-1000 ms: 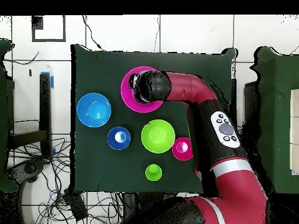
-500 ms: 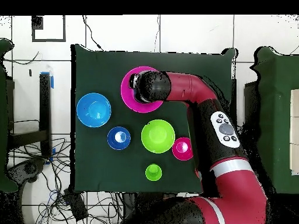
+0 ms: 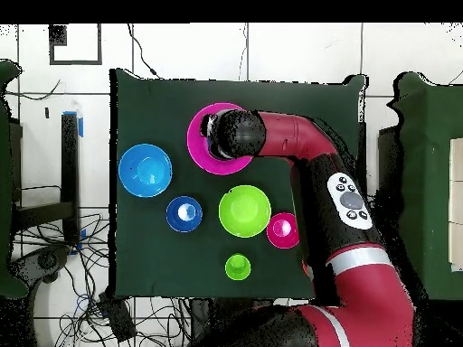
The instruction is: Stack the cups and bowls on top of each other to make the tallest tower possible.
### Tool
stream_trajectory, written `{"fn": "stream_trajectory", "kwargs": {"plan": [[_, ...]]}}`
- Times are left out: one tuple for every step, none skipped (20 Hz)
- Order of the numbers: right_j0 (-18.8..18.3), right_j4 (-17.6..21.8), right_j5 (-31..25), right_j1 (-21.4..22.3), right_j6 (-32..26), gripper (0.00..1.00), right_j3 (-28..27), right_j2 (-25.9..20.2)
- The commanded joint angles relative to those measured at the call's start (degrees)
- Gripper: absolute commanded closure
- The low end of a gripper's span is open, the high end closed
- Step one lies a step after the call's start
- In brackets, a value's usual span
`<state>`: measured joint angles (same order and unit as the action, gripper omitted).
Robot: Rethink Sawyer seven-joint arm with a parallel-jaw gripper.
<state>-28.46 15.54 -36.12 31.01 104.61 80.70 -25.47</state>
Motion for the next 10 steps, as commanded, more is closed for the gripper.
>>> {"fn": "stream_trajectory", "kwargs": {"plan": [[-1.1,4.0,-0.2,-1.0,-2.8,0.00,0.1,1.5],[-1.2,4.1,0.0,-1.1,-3.0,0.00,0.0,1.4],[-1.3,4.4,0.4,-1.7,-3.3,0.00,-0.2,1.4],[-1.3,4.5,0.7,-1.9,-3.3,0.00,-0.3,1.4],[-1.4,4.8,1.4,-2.5,-3.4,0.00,-0.6,1.3],[-1.5,4.8,1.4,-2.8,-3.6,0.00,-0.9,1.2],[-1.6,4.8,1.5,-3.2,-3.9,0.00,-1.1,0.9],[-1.6,4.9,1.5,-3.3,-4.0,0.00,-1.2,0.9],[-1.8,4.9,1.6,-3.4,-4.0,0.00,-1.1,0.7],[-1.8,4.9,1.3,-3.4,-4.2,0.00,-1.4,0.7]]}}
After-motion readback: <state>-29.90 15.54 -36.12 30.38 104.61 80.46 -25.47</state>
